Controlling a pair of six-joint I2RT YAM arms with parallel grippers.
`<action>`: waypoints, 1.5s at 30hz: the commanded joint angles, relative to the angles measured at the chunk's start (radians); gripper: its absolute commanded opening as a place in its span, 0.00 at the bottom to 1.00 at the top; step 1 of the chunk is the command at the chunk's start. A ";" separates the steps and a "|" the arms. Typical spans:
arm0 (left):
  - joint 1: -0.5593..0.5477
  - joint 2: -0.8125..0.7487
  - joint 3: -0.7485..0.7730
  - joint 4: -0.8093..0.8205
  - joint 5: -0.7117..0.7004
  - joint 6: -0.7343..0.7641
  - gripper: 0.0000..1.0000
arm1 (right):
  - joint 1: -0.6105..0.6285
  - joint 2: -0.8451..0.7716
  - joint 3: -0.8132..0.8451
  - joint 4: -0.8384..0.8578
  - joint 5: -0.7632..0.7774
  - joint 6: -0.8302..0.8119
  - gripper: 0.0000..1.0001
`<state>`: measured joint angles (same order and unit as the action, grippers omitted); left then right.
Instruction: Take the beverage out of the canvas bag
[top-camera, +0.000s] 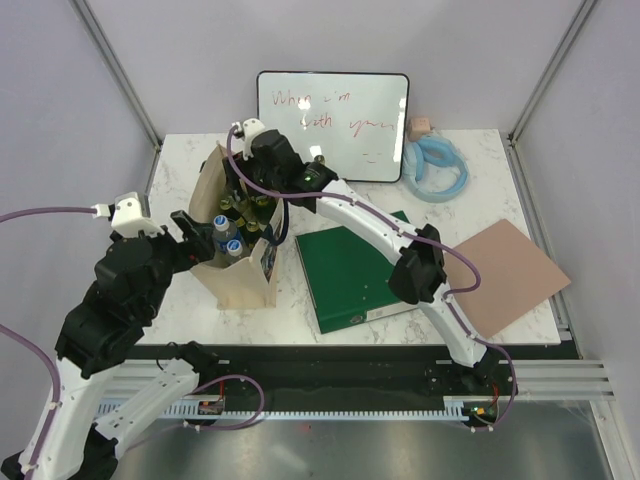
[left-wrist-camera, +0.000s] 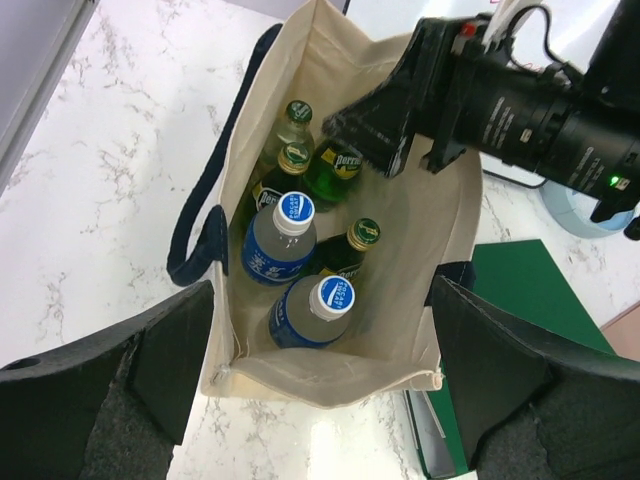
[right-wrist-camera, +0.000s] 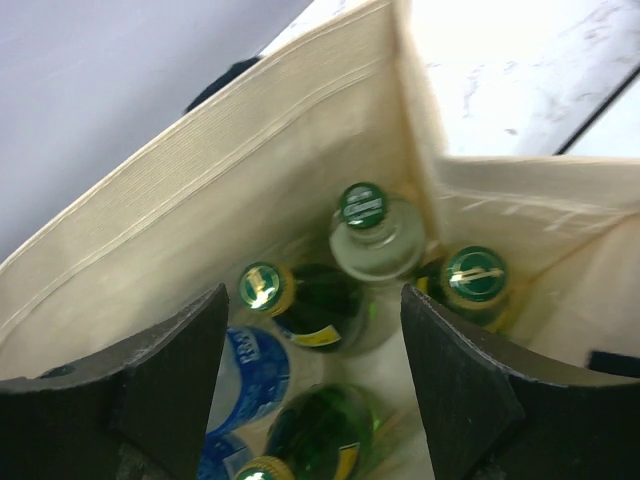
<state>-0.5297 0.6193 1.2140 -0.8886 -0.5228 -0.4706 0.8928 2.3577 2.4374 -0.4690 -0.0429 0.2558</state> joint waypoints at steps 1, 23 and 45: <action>-0.001 -0.024 -0.031 -0.010 -0.029 -0.079 0.95 | -0.031 -0.006 0.002 0.047 0.133 0.010 0.76; -0.001 -0.023 -0.116 -0.010 -0.020 -0.148 0.96 | -0.086 0.135 0.048 0.087 0.149 -0.072 0.64; -0.001 -0.049 -0.151 -0.015 0.012 -0.166 0.96 | -0.092 -0.044 -0.048 0.297 0.045 -0.291 0.00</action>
<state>-0.5297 0.5728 1.0798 -0.9123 -0.5140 -0.5983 0.8207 2.4638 2.3791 -0.3130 0.0315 0.0509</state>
